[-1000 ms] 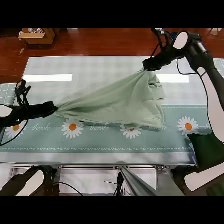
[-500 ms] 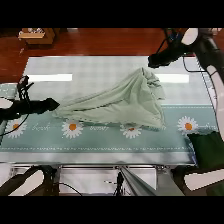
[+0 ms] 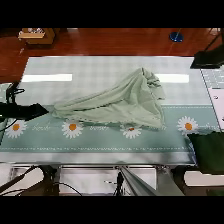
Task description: Fold the shirts.
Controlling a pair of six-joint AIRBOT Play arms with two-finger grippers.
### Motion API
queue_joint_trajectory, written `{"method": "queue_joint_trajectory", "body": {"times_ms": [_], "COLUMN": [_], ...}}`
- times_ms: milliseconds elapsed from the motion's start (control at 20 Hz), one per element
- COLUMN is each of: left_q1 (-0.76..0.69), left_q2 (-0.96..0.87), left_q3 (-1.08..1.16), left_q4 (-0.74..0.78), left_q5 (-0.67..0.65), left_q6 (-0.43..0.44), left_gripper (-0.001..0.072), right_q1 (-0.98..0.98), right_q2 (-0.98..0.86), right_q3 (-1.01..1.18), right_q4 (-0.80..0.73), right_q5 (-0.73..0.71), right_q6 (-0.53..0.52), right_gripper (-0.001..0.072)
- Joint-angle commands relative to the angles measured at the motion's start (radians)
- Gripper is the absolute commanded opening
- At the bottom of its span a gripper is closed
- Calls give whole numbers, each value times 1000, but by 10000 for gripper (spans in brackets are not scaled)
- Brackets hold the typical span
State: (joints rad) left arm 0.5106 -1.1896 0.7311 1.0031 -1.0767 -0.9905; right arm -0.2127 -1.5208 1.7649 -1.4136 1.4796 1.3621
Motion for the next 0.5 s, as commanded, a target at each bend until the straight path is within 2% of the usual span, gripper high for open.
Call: {"method": "queue_joint_trajectory", "body": {"times_ms": [0, 250, 450], "left_q1": [77, 79, 72], "left_q2": [-79, -211, -302], "left_q3": [2, 2, 4], "left_q4": [-105, -285, -315], "left_q5": [-94, -93, -83], "left_q6": [64, 136, 138], "left_gripper": [489, 488, 487], "right_q1": [-105, -127, -127], "right_q2": [7, 8, 8], "right_q3": [-19, -35, -35], "right_q4": [82, 107, 126], "right_q5": [67, 71, 91], "right_q6": [-6, -16, -17], "right_gripper": [461, 459, 456]}}
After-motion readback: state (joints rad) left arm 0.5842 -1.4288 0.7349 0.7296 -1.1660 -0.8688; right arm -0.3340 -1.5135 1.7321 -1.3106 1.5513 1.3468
